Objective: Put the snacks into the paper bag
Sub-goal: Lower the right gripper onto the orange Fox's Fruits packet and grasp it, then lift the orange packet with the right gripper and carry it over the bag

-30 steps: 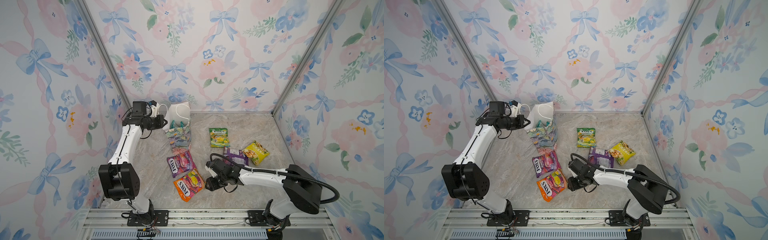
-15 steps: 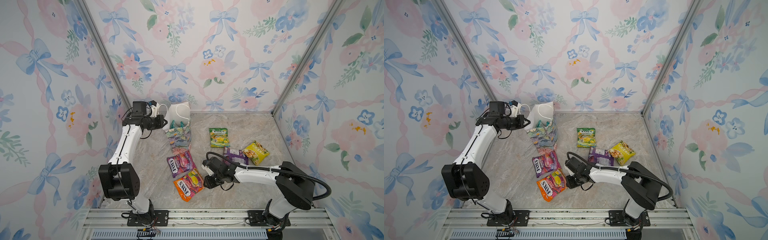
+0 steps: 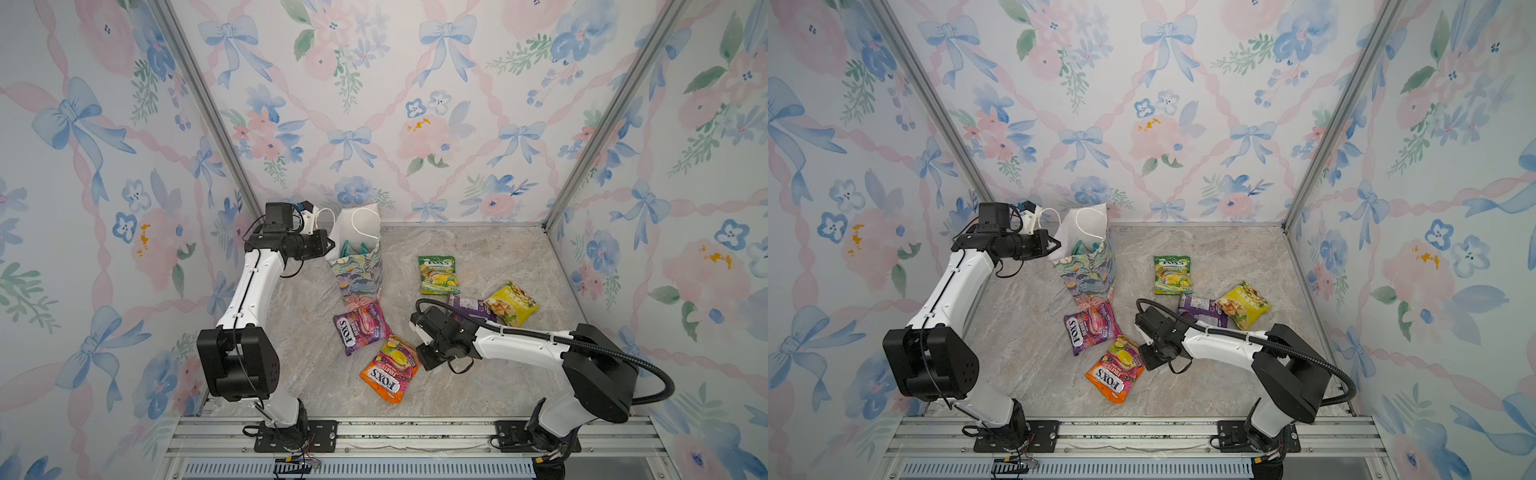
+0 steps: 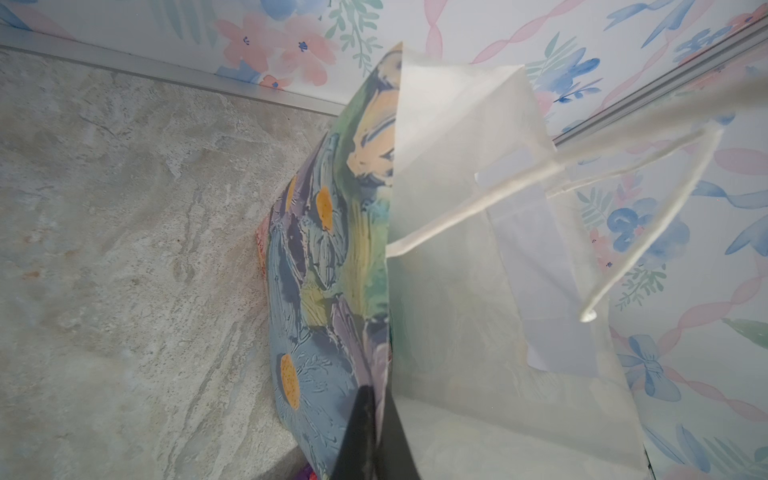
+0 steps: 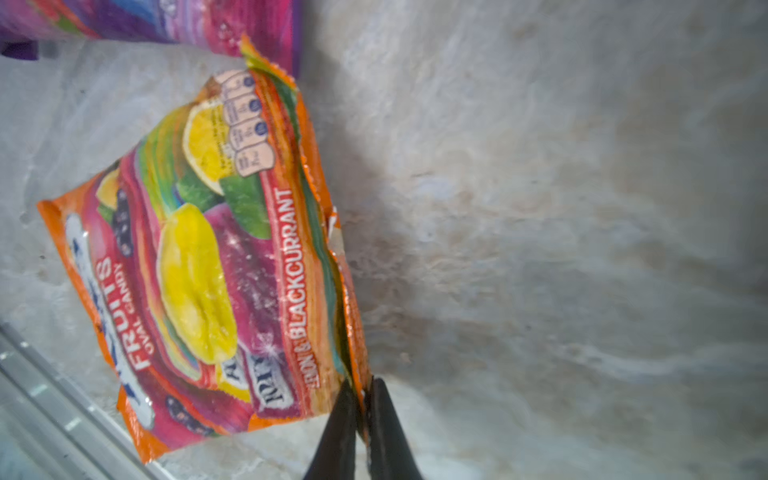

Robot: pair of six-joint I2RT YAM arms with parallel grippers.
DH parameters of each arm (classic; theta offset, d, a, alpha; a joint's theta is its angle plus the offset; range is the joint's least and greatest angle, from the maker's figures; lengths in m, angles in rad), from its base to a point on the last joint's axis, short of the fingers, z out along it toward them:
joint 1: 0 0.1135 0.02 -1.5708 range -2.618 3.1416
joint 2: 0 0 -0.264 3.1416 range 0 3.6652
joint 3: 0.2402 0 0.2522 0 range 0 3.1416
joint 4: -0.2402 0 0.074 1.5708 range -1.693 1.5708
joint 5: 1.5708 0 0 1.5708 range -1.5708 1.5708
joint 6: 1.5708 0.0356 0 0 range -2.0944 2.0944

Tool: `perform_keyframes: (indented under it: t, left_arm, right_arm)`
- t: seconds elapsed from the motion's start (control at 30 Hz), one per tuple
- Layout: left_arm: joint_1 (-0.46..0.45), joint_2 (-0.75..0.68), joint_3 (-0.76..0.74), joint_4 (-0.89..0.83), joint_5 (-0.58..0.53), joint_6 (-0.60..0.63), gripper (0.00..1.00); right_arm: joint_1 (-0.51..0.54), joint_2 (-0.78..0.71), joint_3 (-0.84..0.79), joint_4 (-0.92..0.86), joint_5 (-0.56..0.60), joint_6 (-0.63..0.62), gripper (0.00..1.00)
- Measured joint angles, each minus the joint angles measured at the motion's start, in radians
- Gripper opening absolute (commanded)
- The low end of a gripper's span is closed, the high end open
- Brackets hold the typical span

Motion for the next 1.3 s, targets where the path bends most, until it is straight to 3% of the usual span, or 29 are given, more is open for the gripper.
perform_keyframes:
  t: [0.3,0.47,0.57,0.67,0.77,1.03,1.3]
  left_arm:
    - [0.0,0.0,0.0,0.0,0.0,0.0,0.0]
    - [0.0,0.0,0.0,0.0,0.0,0.0,0.0]
    - [0.0,0.0,0.0,0.0,0.0,0.0,0.0]
    - [0.0,0.0,0.0,0.0,0.0,0.0,0.0]
    - [0.0,0.0,0.0,0.0,0.0,0.0,0.0]
    - [0.0,0.0,0.0,0.0,0.0,0.0,0.0]
    - [0.0,0.0,0.0,0.0,0.0,0.0,0.0]
  right_arm:
    - [-0.15,0.073,0.14,-0.036,0.055,-0.113,0.18]
    - [-0.201,0.188,0.264,-0.022,0.047,-0.143,0.38]
    - [-0.239,0.206,0.289,0.003,0.012,-0.13,0.56]
    - [-0.269,0.194,0.286,0.028,-0.035,-0.103,0.63]
    - [-0.287,0.133,0.237,0.068,-0.09,-0.043,0.68]
    - [-0.288,-0.117,-0.044,0.206,-0.212,0.216,0.7]
    - [-0.233,-0.146,-0.196,0.275,-0.238,0.392,0.69]
